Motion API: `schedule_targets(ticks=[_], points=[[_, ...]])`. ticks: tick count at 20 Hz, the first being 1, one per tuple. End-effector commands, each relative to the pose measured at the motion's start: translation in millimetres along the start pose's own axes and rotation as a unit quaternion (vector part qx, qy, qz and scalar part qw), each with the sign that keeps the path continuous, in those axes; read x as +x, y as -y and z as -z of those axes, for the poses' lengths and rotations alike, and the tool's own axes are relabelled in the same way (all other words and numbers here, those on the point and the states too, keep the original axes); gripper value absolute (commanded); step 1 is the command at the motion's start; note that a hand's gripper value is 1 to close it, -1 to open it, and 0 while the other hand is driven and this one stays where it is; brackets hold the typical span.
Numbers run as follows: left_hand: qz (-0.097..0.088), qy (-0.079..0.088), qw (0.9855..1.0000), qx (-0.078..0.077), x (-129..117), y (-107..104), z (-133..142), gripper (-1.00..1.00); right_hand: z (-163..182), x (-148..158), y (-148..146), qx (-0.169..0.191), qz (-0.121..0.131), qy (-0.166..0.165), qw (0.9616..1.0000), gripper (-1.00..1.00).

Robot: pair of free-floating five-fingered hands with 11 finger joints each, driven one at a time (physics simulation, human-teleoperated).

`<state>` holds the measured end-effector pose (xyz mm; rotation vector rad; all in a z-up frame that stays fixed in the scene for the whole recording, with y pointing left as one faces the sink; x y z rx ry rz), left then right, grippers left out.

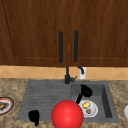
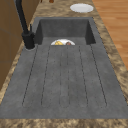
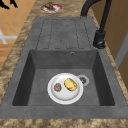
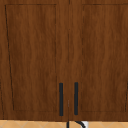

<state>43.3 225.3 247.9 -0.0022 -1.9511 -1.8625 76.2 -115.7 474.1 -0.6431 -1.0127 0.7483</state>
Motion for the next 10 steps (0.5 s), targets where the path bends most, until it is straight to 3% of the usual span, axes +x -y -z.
schedule_targets(ticks=[1,10], points=[[0.0,0.0,1.0,0.0,0,0,0,0.0,-10,4,8,-0.022,0.056,-0.024,0.9979,-1.0],[0.0,0.0,1.0,0.0,0,0,0,0.0,-32,13,21,-0.033,0.082,-0.054,0.9946,-1.0]])
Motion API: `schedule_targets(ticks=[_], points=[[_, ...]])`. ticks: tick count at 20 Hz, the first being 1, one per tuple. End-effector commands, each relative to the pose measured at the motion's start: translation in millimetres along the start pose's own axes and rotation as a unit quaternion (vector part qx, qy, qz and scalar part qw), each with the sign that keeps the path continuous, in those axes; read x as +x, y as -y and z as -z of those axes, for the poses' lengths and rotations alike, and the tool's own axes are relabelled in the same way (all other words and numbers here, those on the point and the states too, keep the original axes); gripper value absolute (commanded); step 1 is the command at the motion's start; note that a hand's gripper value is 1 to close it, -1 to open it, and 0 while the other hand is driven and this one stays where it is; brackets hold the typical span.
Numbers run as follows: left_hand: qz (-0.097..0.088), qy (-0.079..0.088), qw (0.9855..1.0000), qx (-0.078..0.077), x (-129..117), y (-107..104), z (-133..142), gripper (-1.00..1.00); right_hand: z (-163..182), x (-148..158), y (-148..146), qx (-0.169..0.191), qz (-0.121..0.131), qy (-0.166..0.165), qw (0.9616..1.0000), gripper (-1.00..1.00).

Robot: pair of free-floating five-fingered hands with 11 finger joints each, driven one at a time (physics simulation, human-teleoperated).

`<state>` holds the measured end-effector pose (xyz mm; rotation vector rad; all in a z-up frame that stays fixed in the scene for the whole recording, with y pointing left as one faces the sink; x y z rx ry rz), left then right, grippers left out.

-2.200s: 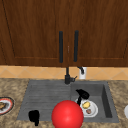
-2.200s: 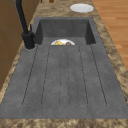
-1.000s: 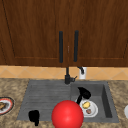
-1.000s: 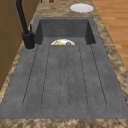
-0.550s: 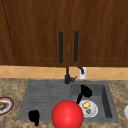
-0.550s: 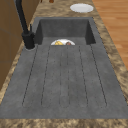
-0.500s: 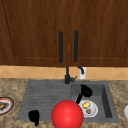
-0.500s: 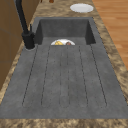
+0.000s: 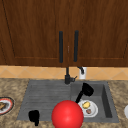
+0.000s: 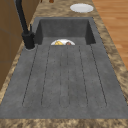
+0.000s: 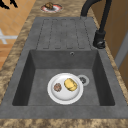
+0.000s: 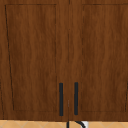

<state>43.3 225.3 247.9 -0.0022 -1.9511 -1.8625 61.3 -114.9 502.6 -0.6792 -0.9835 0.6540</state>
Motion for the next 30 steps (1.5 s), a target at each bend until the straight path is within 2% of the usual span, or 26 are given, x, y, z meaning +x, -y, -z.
schedule_targets(ticks=[1,12,18,25,27,28,29,30], points=[[0.0,0.0,1.0,0.0,0,0,0,0.0,-9,3,5,-0.008,0.059,-0.025,0.9979,-1.0],[0.0,0.0,1.0,0.0,0,0,0,0.0,-32,12,16,-0.001,0.083,-0.061,0.9946,-1.0],[0.0,0.0,1.0,0.0,0,0,0,0.0,-44,18,25,-0.012,0.096,-0.078,0.9922,-1.0],[0.0,0.0,1.0,0.0,0,0,0,0.0,-69,27,33,-0.021,0.118,-0.075,0.99,-1.0],[0.0,0.0,1.0,0.0,0,0,0,0.0,-85,24,36,-0.01,0.12,-0.064,0.9906,-1.0],[0.0,0.0,1.0,0.0,0,0,0,0.0,-85,24,32,-0.03,0.098,-0.051,0.9934,-1.0],[0.0,0.0,1.0,0.0,0,0,0,0.0,-89,24,32,-0.032,0.093,-0.046,0.9941,-1.0],[0.0,0.0,1.0,0.0,0,0,0,0.0,-97,21,34,-0.043,0.097,-0.043,0.9934,-1.0]])
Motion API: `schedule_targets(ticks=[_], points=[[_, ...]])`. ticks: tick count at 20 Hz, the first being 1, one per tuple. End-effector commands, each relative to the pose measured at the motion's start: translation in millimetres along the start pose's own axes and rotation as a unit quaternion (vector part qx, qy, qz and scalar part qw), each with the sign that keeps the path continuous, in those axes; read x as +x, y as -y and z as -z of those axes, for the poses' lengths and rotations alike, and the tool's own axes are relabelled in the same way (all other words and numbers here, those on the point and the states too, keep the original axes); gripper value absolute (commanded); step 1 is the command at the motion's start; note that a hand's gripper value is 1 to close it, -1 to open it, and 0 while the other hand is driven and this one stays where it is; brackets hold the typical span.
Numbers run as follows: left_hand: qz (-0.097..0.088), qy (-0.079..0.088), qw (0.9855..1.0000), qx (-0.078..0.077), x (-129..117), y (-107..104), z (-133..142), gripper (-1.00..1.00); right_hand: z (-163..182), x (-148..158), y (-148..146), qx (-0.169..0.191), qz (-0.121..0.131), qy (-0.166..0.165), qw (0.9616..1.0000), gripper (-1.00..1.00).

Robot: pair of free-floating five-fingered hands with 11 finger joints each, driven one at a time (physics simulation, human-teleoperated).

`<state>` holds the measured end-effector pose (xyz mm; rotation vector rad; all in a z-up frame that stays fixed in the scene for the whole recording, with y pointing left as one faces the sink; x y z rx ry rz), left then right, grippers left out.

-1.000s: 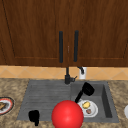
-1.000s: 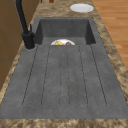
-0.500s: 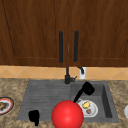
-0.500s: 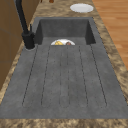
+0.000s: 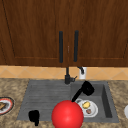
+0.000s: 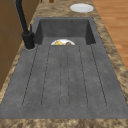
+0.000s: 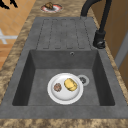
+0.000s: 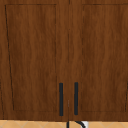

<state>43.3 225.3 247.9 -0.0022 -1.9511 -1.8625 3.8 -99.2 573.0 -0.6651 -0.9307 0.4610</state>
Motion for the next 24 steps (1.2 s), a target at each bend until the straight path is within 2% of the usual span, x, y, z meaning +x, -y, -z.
schedule_targets(ticks=[1,5,16,24], points=[[0.0,0.0,1.0,0.0,0,0,0,0.0,-18,-4,4,-0.025,0.028,0.021,0.9991,-1.0],[0.0,0.0,1.0,0.0,0,0,0,0.0,-39,3,10,-0.016,0.067,-0.004,0.9976,-1.0],[0.0,0.0,1.0,0.0,0,0,0,0.0,-93,11,20,-0.025,0.104,-0.005,0.9943,-1.0],[0.0,0.0,1.0,0.0,0,0,0,0.0,-127,17,25,-0.027,0.142,-0.007,0.9895,-1.0]])
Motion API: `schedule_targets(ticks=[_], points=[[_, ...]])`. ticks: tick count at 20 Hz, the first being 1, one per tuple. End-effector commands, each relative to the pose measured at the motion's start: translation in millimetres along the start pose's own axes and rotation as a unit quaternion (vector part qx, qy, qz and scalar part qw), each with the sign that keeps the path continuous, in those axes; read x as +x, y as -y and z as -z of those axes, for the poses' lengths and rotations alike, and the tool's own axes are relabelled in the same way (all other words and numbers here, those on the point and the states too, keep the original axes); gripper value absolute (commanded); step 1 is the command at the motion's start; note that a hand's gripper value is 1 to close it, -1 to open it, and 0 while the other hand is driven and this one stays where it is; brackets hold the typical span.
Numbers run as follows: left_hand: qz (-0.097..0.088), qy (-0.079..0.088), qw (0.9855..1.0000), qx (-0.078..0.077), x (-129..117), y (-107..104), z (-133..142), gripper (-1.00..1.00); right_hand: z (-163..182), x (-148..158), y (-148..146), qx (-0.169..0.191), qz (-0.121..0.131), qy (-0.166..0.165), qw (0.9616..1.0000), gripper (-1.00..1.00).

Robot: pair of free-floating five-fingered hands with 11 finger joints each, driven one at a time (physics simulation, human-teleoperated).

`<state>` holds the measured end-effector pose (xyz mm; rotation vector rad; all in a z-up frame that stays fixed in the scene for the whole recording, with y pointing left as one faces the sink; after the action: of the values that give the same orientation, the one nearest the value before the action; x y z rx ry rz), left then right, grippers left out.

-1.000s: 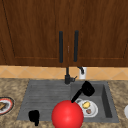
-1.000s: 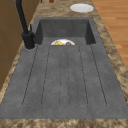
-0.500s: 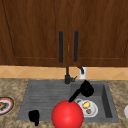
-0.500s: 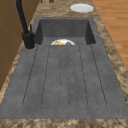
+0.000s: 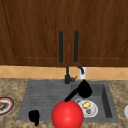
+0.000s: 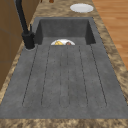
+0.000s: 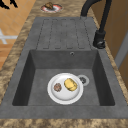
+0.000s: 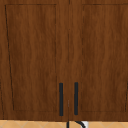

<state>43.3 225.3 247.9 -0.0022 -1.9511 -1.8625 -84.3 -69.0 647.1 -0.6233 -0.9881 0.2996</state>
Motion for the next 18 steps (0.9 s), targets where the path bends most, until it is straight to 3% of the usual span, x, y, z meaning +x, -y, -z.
schedule_targets(ticks=[1,7,18], points=[[0.0,0.0,1.0,0.0,0,0,0,0.0,-14,2,3,-0.007,0.068,-0.008,0.9976,-1.0],[0.0,0.0,1.0,0.0,0,0,0,0.0,-30,5,4,-0.006,0.109,-0.01,0.994,-1.0],[0.0,0.0,1.0,0.0,0,0,0,0.0,-40,17,4,-0.015,0.178,-0.009,0.9839,-1.0]])
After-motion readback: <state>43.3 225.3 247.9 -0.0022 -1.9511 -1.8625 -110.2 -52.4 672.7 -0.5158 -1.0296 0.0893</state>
